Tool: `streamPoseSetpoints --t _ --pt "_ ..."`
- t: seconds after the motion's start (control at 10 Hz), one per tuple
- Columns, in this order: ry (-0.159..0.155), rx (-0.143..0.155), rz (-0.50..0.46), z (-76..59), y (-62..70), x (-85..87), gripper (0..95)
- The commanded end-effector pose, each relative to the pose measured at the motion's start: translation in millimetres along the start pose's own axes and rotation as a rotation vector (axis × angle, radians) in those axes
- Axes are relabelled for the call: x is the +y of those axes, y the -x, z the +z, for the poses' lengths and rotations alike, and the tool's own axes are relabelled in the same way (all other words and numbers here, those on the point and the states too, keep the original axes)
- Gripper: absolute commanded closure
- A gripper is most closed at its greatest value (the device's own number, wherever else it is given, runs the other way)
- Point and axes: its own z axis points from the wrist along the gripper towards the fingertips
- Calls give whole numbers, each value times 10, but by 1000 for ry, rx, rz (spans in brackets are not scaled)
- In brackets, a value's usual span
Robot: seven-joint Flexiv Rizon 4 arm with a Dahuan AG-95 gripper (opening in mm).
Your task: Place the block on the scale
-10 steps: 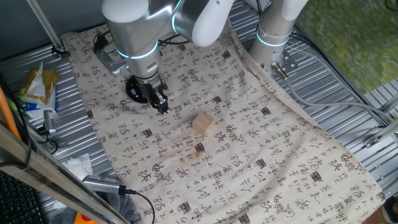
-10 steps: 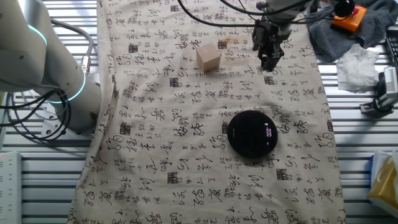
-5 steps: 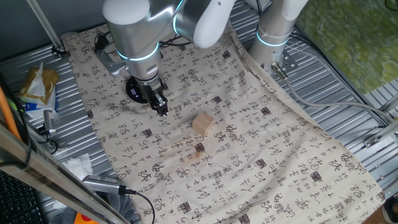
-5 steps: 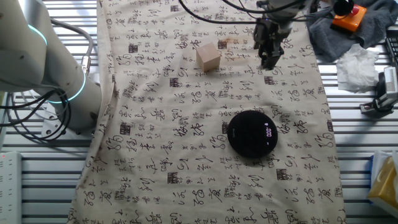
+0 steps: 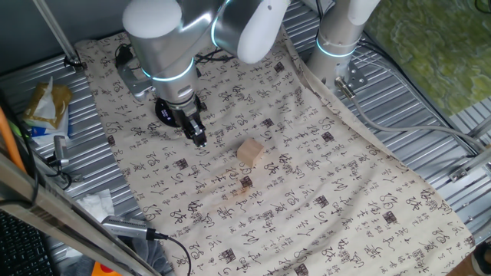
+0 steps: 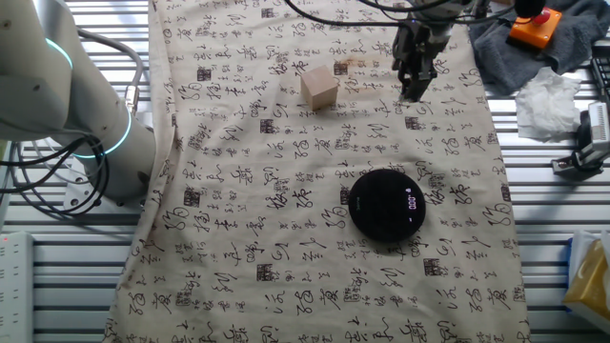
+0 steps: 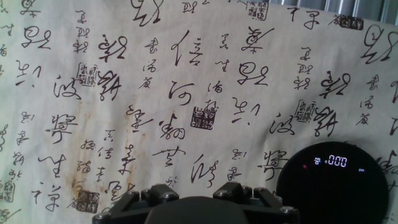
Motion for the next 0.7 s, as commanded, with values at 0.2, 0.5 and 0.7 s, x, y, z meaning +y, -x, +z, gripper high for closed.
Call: streamPoseSetpoints --t 0.2,0.5,0.7 --pt "-4 11 7 -7 -47 83 380" --pt "-1 8 7 37 -103 157 380" --pt "3 4 17 58 -190 207 380"
